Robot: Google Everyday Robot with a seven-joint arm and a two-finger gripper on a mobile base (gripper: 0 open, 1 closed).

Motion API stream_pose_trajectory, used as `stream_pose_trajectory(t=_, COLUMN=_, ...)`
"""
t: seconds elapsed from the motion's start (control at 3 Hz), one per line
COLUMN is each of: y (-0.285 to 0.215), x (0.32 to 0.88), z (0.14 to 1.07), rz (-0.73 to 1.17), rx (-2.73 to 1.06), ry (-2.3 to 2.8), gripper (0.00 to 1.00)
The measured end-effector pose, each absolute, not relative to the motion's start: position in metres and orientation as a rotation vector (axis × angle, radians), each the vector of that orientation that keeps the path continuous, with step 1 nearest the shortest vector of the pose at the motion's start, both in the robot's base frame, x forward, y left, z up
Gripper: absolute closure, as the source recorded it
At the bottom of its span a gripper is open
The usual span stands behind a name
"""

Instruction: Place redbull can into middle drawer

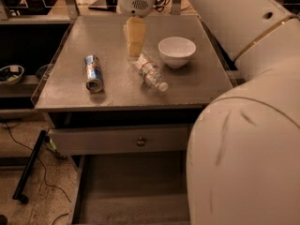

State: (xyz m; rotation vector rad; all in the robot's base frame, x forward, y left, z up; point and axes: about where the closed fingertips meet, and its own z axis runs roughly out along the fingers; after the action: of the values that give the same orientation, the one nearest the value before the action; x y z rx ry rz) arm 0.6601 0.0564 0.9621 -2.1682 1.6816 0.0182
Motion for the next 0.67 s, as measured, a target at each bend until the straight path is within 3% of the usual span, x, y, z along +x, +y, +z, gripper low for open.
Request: stream_pose_trajectory(t=0.67, y=0.076, x=0.669, z=0.956, rz=-0.078, rx=-2.223, ry=1.69, gripper=0.0)
